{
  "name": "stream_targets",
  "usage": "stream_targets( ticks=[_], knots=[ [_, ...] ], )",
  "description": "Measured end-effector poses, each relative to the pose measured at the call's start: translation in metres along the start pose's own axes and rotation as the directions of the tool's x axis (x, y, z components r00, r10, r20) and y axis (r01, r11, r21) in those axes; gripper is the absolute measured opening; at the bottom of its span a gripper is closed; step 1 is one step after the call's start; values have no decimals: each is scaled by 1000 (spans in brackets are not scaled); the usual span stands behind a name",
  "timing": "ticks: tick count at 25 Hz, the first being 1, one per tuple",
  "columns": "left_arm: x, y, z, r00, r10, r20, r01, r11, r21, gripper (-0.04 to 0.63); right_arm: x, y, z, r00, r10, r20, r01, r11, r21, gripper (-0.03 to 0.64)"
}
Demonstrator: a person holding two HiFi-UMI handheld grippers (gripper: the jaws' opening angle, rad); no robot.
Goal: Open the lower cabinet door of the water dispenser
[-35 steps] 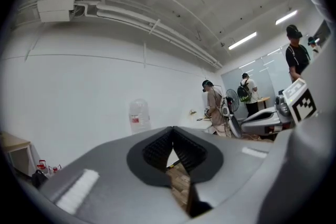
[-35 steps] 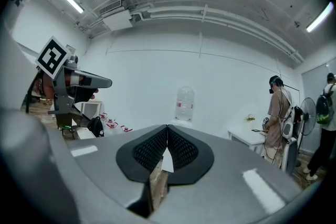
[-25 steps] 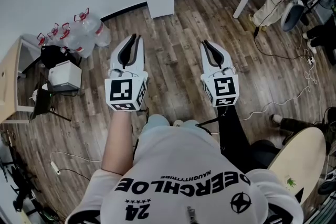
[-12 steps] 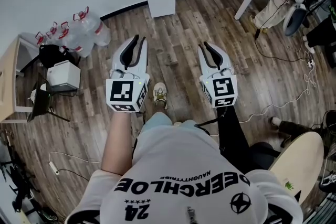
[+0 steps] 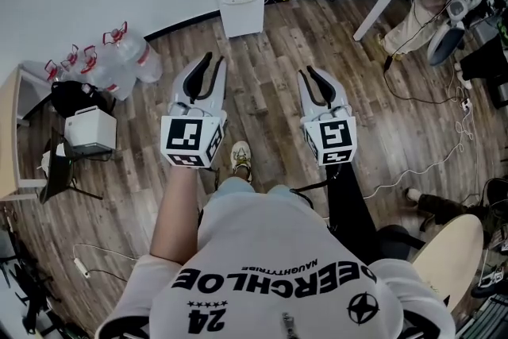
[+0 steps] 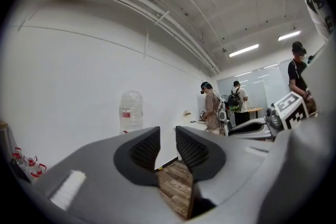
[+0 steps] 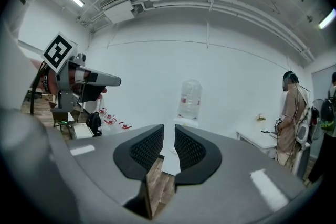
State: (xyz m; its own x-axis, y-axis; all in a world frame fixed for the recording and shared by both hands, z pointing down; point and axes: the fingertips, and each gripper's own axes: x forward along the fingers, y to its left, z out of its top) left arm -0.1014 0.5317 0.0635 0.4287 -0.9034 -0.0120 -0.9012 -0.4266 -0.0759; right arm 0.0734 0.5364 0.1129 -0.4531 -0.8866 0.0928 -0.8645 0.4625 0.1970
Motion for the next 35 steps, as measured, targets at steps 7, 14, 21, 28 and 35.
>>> stream_targets(
  ticks=[7,14,21,28,35],
  knots=[
    [58,45,6,999,-40,-1,40,999,-7,97,62,-16,12,999,-31,-16,31,1000,5,48],
    [105,81,7,997,-83,3,83,996,-17,97,114,-28,18,997,-64,-39,64,998,4,48],
    [139,115,-3,994,-112,5,112,993,-36,97,158,-27,15,995,-81,-64,81,997,-9,48],
    [157,144,-6,994,-108,12,109,993,-43,97,192,-26,18,995,-79,-66,78,997,-18,48],
    [167,165,-9,996,-89,14,90,995,-51,97,216,-21,19,996,-58,-69,55,998,-36,48]
  ],
)
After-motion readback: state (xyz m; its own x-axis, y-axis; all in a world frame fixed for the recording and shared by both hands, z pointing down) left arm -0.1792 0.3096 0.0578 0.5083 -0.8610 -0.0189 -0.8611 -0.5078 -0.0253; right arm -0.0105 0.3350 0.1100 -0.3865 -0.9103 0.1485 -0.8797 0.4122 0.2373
